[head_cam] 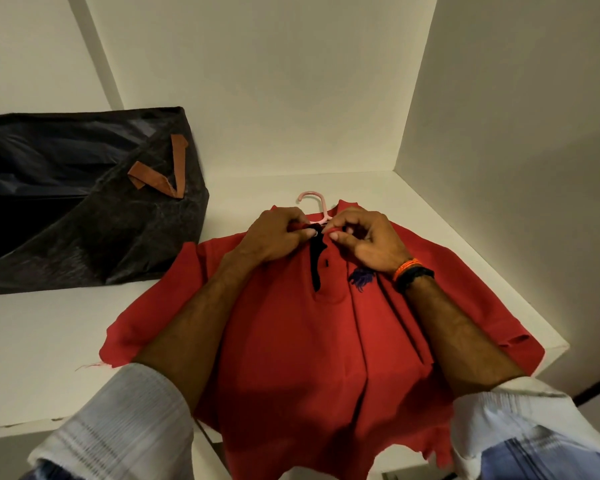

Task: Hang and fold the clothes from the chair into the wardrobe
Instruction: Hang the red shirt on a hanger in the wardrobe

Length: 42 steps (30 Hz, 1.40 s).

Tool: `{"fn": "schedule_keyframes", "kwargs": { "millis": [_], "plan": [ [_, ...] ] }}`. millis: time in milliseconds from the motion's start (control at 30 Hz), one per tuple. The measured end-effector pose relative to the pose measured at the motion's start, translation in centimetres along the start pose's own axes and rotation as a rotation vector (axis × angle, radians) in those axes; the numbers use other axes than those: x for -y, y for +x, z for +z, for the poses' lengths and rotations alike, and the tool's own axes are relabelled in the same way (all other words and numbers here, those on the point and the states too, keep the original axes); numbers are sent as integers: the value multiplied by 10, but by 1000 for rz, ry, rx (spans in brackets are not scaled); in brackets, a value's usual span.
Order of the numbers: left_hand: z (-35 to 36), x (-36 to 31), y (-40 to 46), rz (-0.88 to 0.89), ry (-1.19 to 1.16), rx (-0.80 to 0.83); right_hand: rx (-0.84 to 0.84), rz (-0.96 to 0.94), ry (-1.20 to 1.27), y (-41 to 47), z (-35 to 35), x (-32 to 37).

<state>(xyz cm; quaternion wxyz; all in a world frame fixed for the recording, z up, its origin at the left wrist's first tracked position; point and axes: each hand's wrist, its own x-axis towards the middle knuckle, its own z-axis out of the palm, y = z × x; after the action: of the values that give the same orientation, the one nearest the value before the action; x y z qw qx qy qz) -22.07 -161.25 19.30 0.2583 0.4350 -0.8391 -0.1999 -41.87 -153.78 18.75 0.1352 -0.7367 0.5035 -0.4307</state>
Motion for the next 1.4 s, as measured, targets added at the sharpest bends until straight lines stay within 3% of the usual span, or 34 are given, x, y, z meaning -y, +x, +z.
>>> {"fn": "schedule_keyframes", "kwargs": {
  "millis": [200, 333, 633, 800, 1233, 1400],
  "plan": [
    [1, -6, 3, -163, -377, -76, 36, -49, -125, 2, 3, -5],
    [2, -2, -1, -173, -604, -60, -17, -109, -194, 5, 6, -2],
    [4, -1, -5, -71, -601, -53, -109, -220, -280, 8, 11, 2],
    [2, -3, -5, -101, -623, 38, -82, -221, -355, 6, 12, 0],
    [-2, -8, -11, -209, -673, 74, -58, -258, -538, -2, 14, 7],
    [-2, -2, -12, -177, -688, 126, -71, -291, -564, -1, 15, 9]
  ]
}}
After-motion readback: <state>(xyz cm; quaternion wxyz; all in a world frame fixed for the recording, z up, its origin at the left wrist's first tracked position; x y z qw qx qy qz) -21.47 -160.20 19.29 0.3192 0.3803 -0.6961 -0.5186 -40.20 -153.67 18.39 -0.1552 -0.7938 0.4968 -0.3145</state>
